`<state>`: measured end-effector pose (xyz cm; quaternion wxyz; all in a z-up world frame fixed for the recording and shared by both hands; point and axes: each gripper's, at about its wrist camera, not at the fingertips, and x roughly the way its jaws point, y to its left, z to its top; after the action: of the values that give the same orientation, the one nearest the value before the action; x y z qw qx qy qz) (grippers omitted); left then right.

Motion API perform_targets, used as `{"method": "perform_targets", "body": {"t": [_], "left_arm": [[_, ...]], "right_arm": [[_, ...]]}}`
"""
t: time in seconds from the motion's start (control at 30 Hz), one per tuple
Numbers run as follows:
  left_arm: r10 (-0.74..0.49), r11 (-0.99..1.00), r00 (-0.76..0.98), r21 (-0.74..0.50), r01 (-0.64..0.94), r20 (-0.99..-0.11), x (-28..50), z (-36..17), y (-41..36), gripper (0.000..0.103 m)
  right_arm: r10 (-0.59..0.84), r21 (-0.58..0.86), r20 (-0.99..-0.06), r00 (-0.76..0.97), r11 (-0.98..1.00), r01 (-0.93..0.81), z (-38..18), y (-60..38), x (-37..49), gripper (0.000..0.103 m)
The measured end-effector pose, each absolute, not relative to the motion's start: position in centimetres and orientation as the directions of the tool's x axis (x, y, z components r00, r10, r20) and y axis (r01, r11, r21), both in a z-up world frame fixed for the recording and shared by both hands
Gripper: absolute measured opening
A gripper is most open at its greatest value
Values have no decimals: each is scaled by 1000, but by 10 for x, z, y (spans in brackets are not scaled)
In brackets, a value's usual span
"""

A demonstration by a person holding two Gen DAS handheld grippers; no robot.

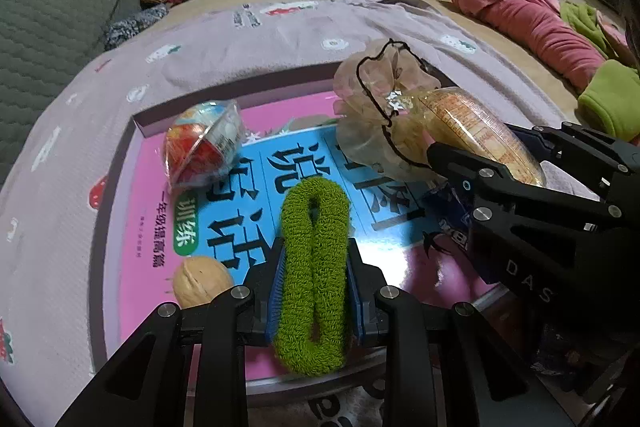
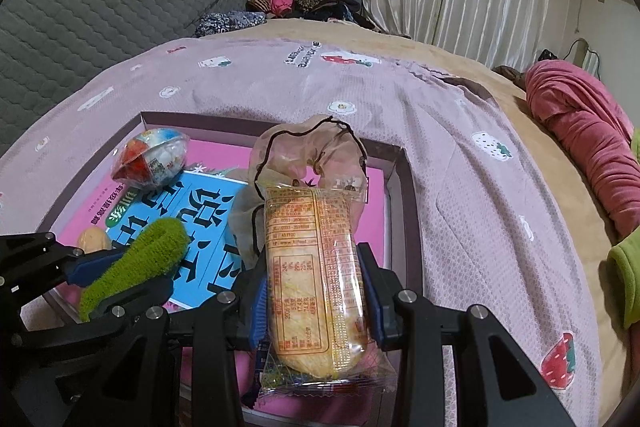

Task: Organize objects
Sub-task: 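Open left tool to drop the hair tie while right tool releases the bread snack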

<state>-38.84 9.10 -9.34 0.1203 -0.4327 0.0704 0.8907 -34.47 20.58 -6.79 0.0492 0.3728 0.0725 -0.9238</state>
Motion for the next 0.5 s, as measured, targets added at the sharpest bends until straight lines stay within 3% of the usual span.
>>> {"method": "perform_targets", "body": {"t": [0.5], "left_arm": [[160,-961,-582,10,-277,-797,-390,-97,88,30]], "right_arm": [[-36,-99,-712,-701,-984,150,-72,204,-346,39]]}}
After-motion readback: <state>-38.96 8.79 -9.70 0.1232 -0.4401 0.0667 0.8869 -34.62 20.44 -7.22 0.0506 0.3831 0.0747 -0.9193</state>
